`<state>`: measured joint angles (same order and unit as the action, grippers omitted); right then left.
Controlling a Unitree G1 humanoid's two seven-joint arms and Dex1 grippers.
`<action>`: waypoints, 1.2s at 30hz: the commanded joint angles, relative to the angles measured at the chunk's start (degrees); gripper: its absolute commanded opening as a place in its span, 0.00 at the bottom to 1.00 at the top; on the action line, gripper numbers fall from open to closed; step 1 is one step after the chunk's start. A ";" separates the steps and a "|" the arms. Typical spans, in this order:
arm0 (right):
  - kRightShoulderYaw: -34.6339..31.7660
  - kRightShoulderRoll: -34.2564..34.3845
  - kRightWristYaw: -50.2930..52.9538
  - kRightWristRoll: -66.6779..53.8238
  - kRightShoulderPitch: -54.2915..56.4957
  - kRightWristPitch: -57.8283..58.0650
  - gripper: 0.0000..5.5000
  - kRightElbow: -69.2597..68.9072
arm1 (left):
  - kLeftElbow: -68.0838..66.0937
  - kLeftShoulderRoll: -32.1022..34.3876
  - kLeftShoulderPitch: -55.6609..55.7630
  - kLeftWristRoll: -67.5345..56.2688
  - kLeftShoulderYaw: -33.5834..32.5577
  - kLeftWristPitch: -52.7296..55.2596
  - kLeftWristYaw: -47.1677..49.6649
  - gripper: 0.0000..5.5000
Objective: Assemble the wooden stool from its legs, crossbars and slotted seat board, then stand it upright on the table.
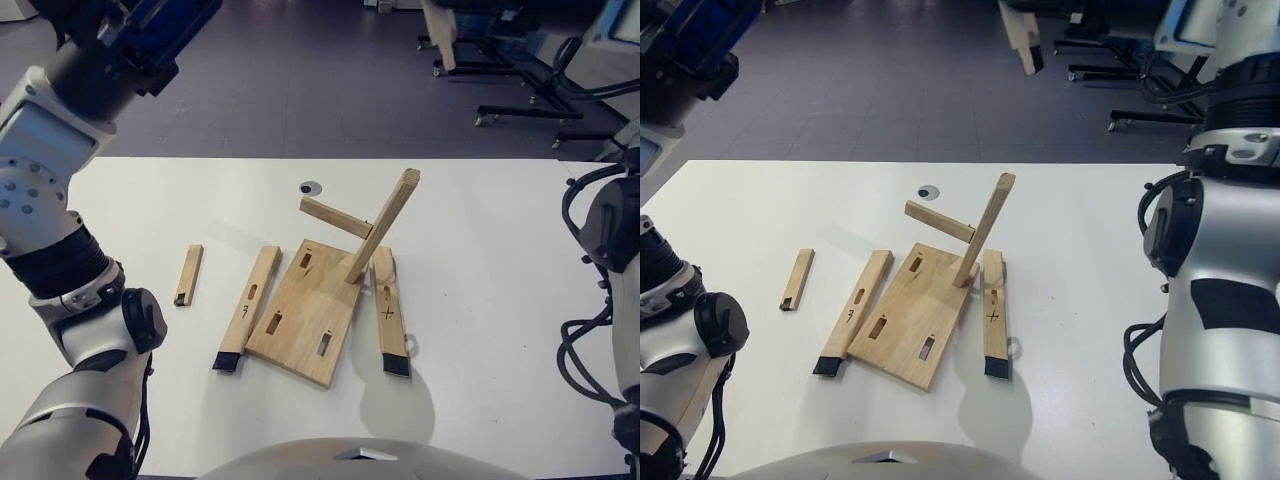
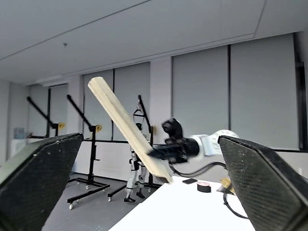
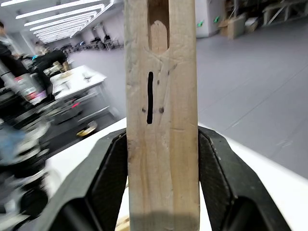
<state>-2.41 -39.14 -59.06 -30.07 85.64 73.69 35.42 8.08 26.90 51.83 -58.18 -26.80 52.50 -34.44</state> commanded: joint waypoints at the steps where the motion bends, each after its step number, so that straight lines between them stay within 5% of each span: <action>1: -5.53 2.91 4.09 -9.46 -13.88 16.06 0.36 -16.79 | 0.55 0.07 -5.05 -2.22 -1.97 1.72 6.27 0.94; 12: -10.12 3.10 31.16 -46.84 -32.40 18.80 0.36 -34.40 | 10.44 -2.52 -24.48 -21.35 -4.80 6.82 20.71 0.94; 22: -3.42 -3.12 52.22 -80.73 -55.31 2.93 0.36 -49.47 | 21.38 -6.87 -42.13 -42.43 7.22 0.15 32.02 0.94; 29: 4.15 -5.49 50.57 -82.91 -56.06 -3.10 0.36 -53.35 | 20.57 -7.16 -39.33 -45.90 15.37 -4.57 33.21 0.94; 36: 7.07 -7.39 47.66 -82.88 -57.77 -5.51 0.36 -55.10 | 18.43 -3.85 -36.68 -53.20 16.14 -8.36 35.65 0.94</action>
<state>4.24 -45.59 -10.86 -112.52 28.08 69.16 -18.95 26.55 22.03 14.41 -109.96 -11.51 44.66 0.27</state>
